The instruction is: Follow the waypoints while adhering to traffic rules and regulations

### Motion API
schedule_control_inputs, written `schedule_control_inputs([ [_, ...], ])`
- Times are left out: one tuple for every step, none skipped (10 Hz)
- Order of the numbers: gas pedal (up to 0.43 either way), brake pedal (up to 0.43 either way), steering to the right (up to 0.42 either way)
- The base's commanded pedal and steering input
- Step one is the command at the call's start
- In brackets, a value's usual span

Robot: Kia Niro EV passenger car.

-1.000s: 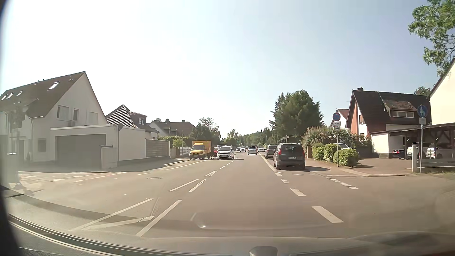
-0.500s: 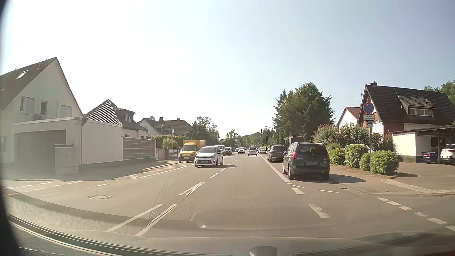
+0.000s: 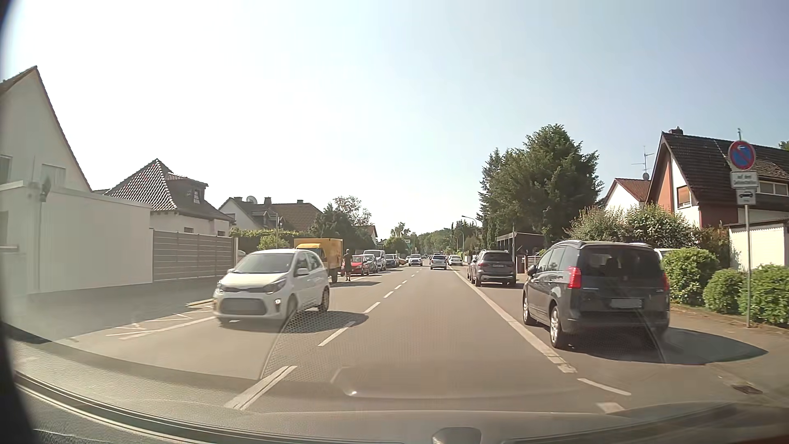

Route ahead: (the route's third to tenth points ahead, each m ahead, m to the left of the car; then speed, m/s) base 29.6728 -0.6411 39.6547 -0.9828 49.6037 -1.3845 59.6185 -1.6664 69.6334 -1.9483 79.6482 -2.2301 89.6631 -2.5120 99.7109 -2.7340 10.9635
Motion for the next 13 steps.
schedule_control_inputs([
  [0.039,0.030,0.008],
  [0.039,0.030,0.009],
  [0.028,0.030,0.008],
  [0.028,0.030,0.010],
  [0.028,0.030,0.014],
  [0.028,0.030,0.015],
  [0.028,0.030,0.015],
  [0.028,0.030,0.015],
  [0.028,0.030,0.014],
  [0.028,0.030,0.013],
  [0.028,0.030,0.013],
  [0.028,0.030,0.013],
  [0.028,0.030,0.012],
])
